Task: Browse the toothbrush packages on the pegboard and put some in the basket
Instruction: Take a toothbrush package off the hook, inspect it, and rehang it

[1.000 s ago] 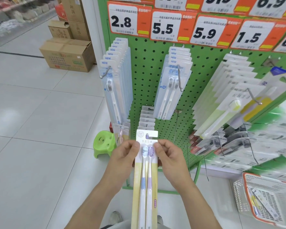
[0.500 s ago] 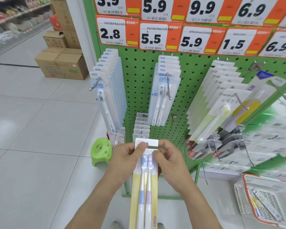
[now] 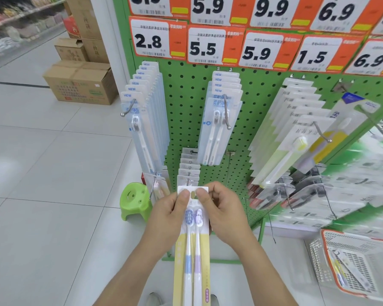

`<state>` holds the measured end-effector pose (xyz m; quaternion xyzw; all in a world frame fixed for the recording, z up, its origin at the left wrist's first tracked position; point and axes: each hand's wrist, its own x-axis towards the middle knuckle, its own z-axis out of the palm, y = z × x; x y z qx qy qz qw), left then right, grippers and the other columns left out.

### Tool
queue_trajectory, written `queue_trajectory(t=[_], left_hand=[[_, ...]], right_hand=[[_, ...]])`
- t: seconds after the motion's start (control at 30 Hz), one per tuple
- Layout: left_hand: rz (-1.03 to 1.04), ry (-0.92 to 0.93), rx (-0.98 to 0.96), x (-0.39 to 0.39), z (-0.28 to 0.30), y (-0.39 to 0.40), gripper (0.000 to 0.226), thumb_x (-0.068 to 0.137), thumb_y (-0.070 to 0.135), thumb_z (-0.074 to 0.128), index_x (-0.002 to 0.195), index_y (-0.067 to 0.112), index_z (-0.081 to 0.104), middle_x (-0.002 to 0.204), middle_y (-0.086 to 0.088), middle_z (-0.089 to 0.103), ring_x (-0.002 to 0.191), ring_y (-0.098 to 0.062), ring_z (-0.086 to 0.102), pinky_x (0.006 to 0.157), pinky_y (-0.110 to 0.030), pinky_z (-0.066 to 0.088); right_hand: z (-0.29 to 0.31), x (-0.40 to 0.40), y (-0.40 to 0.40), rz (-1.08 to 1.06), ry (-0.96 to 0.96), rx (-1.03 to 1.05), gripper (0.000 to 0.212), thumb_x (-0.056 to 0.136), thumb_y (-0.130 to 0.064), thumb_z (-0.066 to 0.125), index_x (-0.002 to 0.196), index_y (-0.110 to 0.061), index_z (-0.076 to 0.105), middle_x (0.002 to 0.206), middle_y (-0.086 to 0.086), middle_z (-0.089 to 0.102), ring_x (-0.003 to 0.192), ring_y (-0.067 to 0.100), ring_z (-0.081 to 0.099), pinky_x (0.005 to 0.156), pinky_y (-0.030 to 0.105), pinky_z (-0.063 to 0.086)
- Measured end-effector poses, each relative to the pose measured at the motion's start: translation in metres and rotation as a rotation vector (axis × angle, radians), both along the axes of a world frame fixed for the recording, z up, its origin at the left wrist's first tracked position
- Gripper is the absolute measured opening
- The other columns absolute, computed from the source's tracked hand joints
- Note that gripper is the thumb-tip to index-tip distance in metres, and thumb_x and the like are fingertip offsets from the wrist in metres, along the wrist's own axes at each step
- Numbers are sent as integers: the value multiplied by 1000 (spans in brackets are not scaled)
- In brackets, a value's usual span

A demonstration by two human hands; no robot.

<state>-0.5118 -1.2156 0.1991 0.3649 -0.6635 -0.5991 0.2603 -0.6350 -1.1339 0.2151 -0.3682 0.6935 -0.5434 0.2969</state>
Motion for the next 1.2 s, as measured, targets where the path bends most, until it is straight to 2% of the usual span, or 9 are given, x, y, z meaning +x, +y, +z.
queue_trajectory(t=[0.2, 0.33, 0.47, 0.6, 0.67, 0.77, 0.9, 1.07, 1.2], left_hand=[[110, 13, 30, 9, -7, 21, 48, 103, 50, 42, 93, 14, 72, 88, -12, 75, 89, -35, 69, 84, -48, 55], [131, -25, -62, 15, -5, 26, 27, 106, 23, 41, 102, 21, 68, 90, 7, 74, 84, -12, 68, 73, -21, 51], [29, -96, -152, 26, 5, 36, 27, 107, 15, 38, 111, 29, 60, 86, 29, 66, 79, 7, 60, 68, -8, 41], [-78, -91, -137, 35, 9, 35, 42, 106, 7, 38, 125, 41, 55, 107, 20, 71, 100, -3, 65, 82, -15, 48], [-135, -85, -66, 37, 5, 33, 52, 103, 4, 39, 132, 46, 51, 109, 8, 73, 91, -16, 68, 85, -30, 54], [-111, -64, -2, 35, 7, 34, 57, 98, -5, 41, 134, 38, 52, 102, 1, 75, 57, -8, 51, 59, -18, 43], [-60, -58, -3, 32, 8, 35, 58, 95, -10, 41, 129, 35, 55, 101, 6, 74, 56, 5, 51, 58, -10, 38], [-187, -103, 37, 39, 12, 35, 68, 96, -6, 41, 134, 50, 45, 100, 3, 74, 60, -13, 43, 59, -21, 40], [-132, -62, 99, 41, 11, 36, 63, 98, -9, 42, 139, 39, 44, 99, 5, 76, 64, -28, 45, 64, -32, 44]], right_hand=[[-9, 4, 4, 33, 21, 20, 6, 98, -23, 66, 95, -18, 66, 61, -11, 58, 52, 8, 52, 48, 24, 43], [-15, 5, 5, 56, 44, 26, 6, 100, -27, 63, 106, -30, 65, 82, 5, 69, 75, 31, 65, 64, 44, 53], [-18, 5, 8, 54, 31, 6, 20, 103, -25, 58, 117, -38, 62, 84, 1, 69, 75, 29, 64, 65, 42, 52], [-22, 8, 16, 74, 60, 1, 39, 105, -19, 51, 138, -40, 47, 79, -22, 57, 67, 1, 54, 66, 21, 44], [-21, 9, 19, 70, 38, -3, 46, 105, -13, 50, 143, -37, 40, 82, -25, 56, 71, -2, 56, 68, 15, 43], [-20, 9, 20, 56, 14, -15, 48, 104, -8, 52, 143, -35, 43, 91, -18, 63, 80, 2, 62, 72, 20, 47], [-20, 11, 21, 68, -14, -9, 55, 100, -3, 55, 144, -34, 44, 103, -3, 67, 96, 20, 66, 82, 32, 55], [-21, 13, 24, 37, -78, -53, 62, 98, 3, 55, 140, -41, 43, 99, -10, 66, 93, 22, 63, 78, 28, 54], [-23, 17, 30, 63, -140, -66, 72, 93, 8, 60, 142, -40, 38, 110, -11, 69, 93, 18, 63, 74, 30, 53]])
